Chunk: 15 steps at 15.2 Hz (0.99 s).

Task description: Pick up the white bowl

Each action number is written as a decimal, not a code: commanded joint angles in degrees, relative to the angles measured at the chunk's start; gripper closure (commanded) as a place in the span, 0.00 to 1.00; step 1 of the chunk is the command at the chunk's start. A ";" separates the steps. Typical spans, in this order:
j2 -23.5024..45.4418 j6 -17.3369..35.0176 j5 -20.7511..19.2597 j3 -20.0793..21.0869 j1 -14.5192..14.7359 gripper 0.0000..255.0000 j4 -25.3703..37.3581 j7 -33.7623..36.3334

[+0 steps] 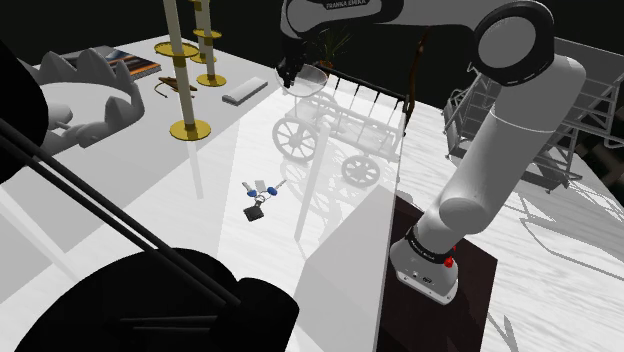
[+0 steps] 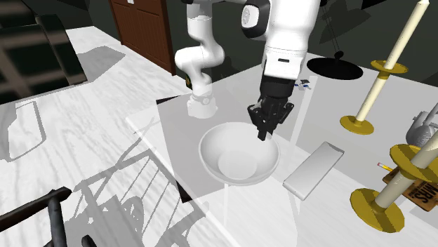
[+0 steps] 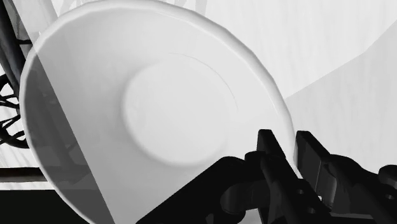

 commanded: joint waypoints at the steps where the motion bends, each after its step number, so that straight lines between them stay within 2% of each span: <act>1: -0.02 0.03 0.00 0.00 0.00 1.00 -0.04 0.01; 7: 0.05 0.01 0.00 0.00 -0.01 1.00 0.05 -0.02; 15: -0.39 -5.94 0.40 0.08 0.08 1.00 5.61 -0.95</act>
